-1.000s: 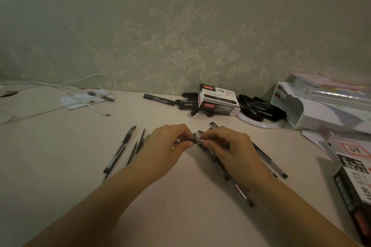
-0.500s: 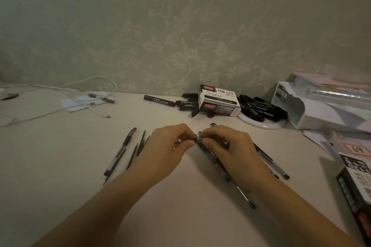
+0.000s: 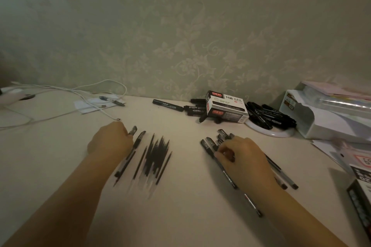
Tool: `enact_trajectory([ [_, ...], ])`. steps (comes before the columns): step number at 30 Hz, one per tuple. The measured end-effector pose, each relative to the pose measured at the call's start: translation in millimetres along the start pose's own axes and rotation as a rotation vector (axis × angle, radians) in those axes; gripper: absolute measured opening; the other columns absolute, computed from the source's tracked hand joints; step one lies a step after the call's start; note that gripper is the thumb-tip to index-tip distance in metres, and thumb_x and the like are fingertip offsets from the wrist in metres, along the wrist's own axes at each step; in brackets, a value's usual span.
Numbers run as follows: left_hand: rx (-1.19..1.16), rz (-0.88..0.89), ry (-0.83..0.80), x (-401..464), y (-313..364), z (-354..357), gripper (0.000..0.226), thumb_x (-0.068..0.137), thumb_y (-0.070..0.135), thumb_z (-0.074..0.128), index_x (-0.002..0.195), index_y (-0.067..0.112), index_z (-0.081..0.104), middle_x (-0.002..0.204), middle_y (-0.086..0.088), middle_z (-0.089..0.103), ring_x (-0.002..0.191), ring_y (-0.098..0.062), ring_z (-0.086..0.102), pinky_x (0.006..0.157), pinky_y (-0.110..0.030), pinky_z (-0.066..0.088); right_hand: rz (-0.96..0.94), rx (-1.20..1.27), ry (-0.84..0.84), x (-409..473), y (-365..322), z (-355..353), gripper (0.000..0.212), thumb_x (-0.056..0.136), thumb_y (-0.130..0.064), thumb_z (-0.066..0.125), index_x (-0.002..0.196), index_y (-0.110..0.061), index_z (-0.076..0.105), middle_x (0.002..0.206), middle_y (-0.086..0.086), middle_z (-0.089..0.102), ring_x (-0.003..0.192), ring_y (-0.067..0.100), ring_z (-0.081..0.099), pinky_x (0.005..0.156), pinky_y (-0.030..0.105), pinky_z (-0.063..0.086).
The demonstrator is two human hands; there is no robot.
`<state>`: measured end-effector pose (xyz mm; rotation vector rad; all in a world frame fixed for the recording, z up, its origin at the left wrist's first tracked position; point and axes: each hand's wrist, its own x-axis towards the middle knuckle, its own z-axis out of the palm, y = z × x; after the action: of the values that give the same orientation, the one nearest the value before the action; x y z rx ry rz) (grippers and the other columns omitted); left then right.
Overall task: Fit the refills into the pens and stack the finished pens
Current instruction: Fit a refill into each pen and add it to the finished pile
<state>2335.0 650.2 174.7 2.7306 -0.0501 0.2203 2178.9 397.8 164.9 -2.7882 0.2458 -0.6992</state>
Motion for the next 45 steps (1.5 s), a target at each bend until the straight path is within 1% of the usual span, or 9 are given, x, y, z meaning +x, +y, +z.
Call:
enact_trajectory([
  [5,0.039,0.029,-0.072,2.3,-0.9,9.2,0.018,0.089,0.035,0.058,0.091,0.017,0.062,0.092,-0.008,0.064,0.087,-0.027,0.059,0.075,-0.032,0.049,0.015,-0.053,-0.052,-3.5,-7.7,2.5,0.018,0.089,-0.046,0.065,0.090,-0.029,0.069,0.086,-0.014,0.053,0.083,0.008,0.048,0.073,0.023,0.035],
  [14,0.064,0.060,-0.032,-3.0,4.8,4.1,0.024,0.092,0.042,0.054,0.090,0.018,0.058,0.080,-0.001,0.055,0.080,-0.022,0.054,0.071,-0.032,0.046,0.069,-0.192,-0.088,-2.1,-17.3,5.3,0.026,0.094,-0.050,0.054,0.098,-0.025,0.062,0.103,-0.007,0.060,0.098,0.014,0.053,0.087,0.029,0.042],
  [18,-0.148,0.185,0.088,-20.0,25.5,1.6,0.021,0.091,0.042,0.056,0.093,0.021,0.059,0.089,0.000,0.060,0.081,-0.017,0.057,0.073,-0.032,0.047,0.063,-0.183,-0.077,-0.7,-18.2,4.9,0.019,0.096,-0.041,0.052,0.093,-0.025,0.062,0.099,-0.007,0.060,0.092,0.012,0.052,0.082,0.026,0.042],
  [24,-0.790,0.242,-0.380,-73.1,79.8,20.0,0.028,0.092,0.046,0.055,0.093,0.020,0.066,0.083,0.004,0.071,0.073,-0.008,0.068,0.071,-0.027,0.055,0.129,0.362,-0.010,-4.6,-26.6,0.8,0.020,0.087,-0.039,0.069,0.073,-0.025,0.066,0.068,-0.010,0.059,0.064,0.003,0.053,0.055,0.015,0.040],
  [29,-1.037,0.199,-0.514,-86.9,91.2,22.6,0.024,0.100,0.025,0.046,0.097,0.012,0.066,0.090,-0.008,0.071,0.083,-0.016,0.070,0.082,-0.034,0.059,0.076,0.573,-0.119,-7.7,-31.6,4.5,0.020,0.092,-0.039,0.063,0.081,-0.026,0.072,0.075,-0.012,0.065,0.071,-0.002,0.055,0.065,0.008,0.041],
  [32,-1.016,0.215,-0.526,-83.4,90.3,17.2,0.027,0.102,0.021,0.038,0.097,0.012,0.064,0.076,-0.002,0.060,0.061,-0.011,0.057,0.057,-0.018,0.050,0.114,0.663,0.005,-3.4,-26.8,3.6,0.019,0.090,-0.044,0.063,0.084,-0.026,0.065,0.075,-0.015,0.063,0.065,0.003,0.054,0.059,0.016,0.043],
  [34,-0.989,0.264,-0.587,-83.6,89.9,15.9,0.028,0.102,0.024,0.037,0.094,0.016,0.063,0.066,0.005,0.048,0.053,-0.006,0.041,0.047,-0.019,0.036,0.178,0.774,0.001,-1.3,-24.8,2.1,0.023,0.087,-0.052,0.063,0.093,-0.029,0.061,0.080,-0.012,0.066,0.066,0.006,0.058,0.058,0.019,0.047],
  [39,-0.680,0.611,-0.492,-85.4,89.5,15.1,0.026,0.101,0.030,0.039,0.087,0.021,0.059,0.058,0.013,0.048,0.052,-0.001,0.041,0.057,-0.023,0.036,0.135,0.955,-0.115,-1.2,-21.3,2.2,0.018,0.096,-0.032,0.059,0.097,-0.016,0.064,0.075,0.000,0.068,0.061,0.000,0.059,0.056,0.010,0.044],
  [45,-0.503,0.765,-0.333,-77.0,83.8,16.5,0.022,0.100,0.039,0.041,0.095,0.033,0.061,0.061,0.003,0.052,0.054,-0.007,0.043,0.055,-0.029,0.036,0.196,1.089,-0.108,1.5,-17.5,2.7,0.008,0.096,-0.020,0.061,0.096,-0.012,0.062,0.070,0.001,0.061,0.054,-0.001,0.051,0.049,0.011,0.039],
])
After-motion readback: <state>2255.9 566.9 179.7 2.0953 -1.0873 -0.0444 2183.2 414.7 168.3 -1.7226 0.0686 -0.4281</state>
